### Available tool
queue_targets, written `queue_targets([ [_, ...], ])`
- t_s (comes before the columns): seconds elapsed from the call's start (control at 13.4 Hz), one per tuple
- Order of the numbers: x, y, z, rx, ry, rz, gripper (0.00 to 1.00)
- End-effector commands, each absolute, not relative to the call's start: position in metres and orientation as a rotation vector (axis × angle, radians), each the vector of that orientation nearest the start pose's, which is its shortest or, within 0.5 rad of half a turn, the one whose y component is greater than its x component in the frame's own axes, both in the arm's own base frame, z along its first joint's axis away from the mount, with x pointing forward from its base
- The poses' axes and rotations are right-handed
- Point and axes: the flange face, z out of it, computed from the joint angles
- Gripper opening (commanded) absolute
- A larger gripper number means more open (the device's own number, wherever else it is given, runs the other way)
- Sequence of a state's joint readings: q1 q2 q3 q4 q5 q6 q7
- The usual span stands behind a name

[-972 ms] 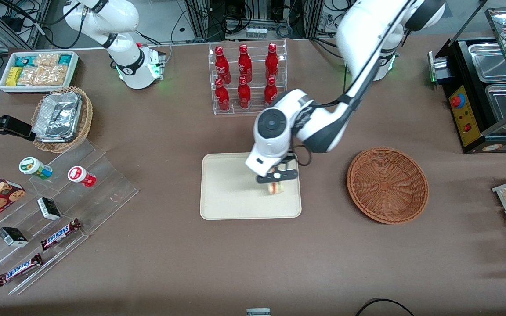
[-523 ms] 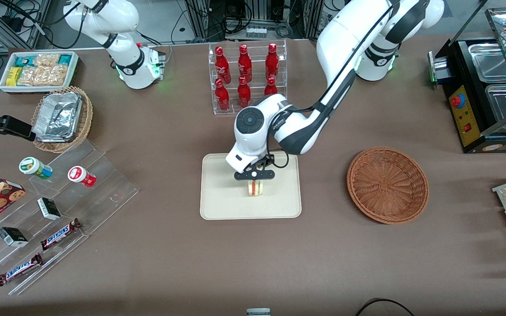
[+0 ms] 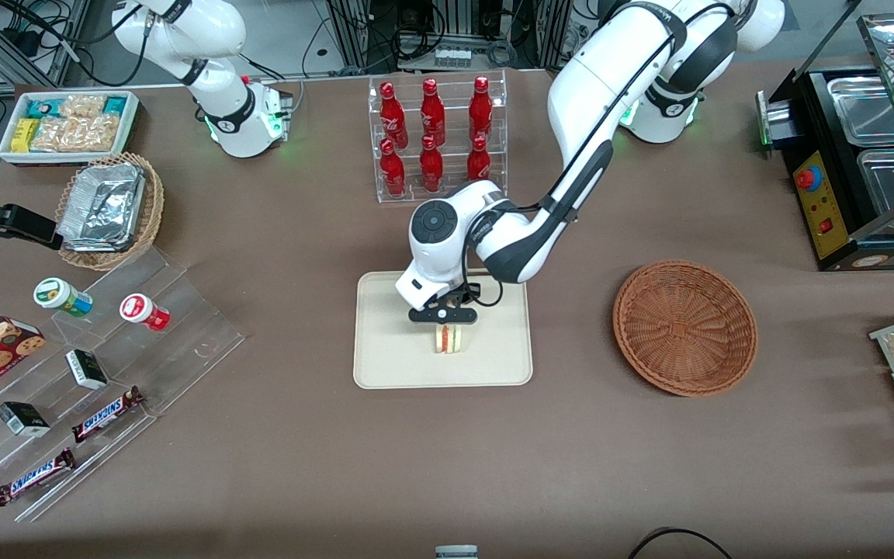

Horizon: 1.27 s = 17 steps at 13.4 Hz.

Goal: Place sandwich from basket to tray

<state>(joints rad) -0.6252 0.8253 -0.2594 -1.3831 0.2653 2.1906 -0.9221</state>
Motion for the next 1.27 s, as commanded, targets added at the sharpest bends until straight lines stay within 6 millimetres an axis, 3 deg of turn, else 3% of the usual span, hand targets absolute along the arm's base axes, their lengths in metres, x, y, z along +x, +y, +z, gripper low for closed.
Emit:
queue_targets([
  [0.0, 0.509, -0.543, 0.232, -3.140, 0.054, -0.101, 0.91],
  [0.07, 0.512, -0.543, 0.242, -3.143, 0.047, -0.119, 0.99],
  [0.37, 0.524, -0.527, 0.294, -3.131, -0.006, -0.140, 0.99],
  [0.6, 0.536, -0.486, 0.378, -3.080, -0.212, -0.143, 0.99],
  [0.75, 0.529, -0.461, 0.424, -3.031, -0.356, -0.112, 0.99],
  [0.9, 0.542, -0.406, 0.467, -2.997, -0.465, -0.098, 0.99],
  [1.2, 0.530, -0.315, 0.554, -2.971, -0.447, 0.013, 0.99],
])
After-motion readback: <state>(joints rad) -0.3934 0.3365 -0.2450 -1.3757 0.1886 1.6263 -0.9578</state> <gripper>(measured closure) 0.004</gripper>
